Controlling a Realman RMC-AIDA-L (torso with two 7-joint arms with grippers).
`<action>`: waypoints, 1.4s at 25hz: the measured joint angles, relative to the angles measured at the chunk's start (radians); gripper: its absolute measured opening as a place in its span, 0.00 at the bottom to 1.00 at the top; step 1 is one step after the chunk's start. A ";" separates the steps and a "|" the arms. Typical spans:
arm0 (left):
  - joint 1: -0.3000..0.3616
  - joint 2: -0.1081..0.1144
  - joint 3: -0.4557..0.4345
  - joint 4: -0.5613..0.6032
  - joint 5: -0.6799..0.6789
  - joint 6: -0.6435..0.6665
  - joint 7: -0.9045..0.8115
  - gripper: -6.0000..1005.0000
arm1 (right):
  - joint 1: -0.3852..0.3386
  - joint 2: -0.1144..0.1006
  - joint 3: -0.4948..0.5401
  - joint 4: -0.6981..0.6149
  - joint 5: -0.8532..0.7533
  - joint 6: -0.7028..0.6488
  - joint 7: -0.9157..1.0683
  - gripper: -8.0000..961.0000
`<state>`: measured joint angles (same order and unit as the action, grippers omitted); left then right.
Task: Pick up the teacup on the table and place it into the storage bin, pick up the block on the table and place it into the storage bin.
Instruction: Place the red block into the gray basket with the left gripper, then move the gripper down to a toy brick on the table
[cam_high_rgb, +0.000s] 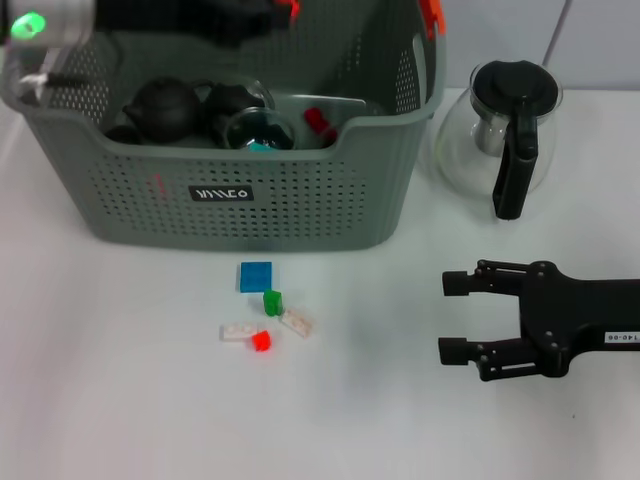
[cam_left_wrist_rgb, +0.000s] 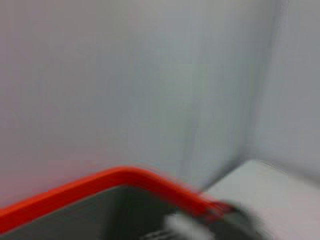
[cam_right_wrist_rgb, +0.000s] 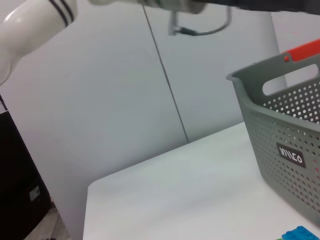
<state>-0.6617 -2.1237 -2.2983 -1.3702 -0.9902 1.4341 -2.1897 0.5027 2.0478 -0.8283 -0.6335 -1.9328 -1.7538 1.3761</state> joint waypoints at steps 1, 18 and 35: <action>-0.028 0.010 0.020 0.038 0.049 -0.058 -0.027 0.19 | 0.000 0.000 0.000 0.000 0.000 -0.001 0.000 0.95; -0.217 0.019 0.117 0.369 0.469 -0.336 -0.203 0.20 | 0.004 0.000 0.000 0.000 0.005 -0.001 0.000 0.95; 0.311 -0.046 0.048 -0.107 -0.094 0.174 0.396 0.87 | 0.007 0.000 0.000 0.000 0.004 0.002 0.000 0.95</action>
<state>-0.3508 -2.1693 -2.2501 -1.4767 -1.0844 1.6077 -1.7939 0.5092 2.0478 -0.8284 -0.6335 -1.9284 -1.7517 1.3761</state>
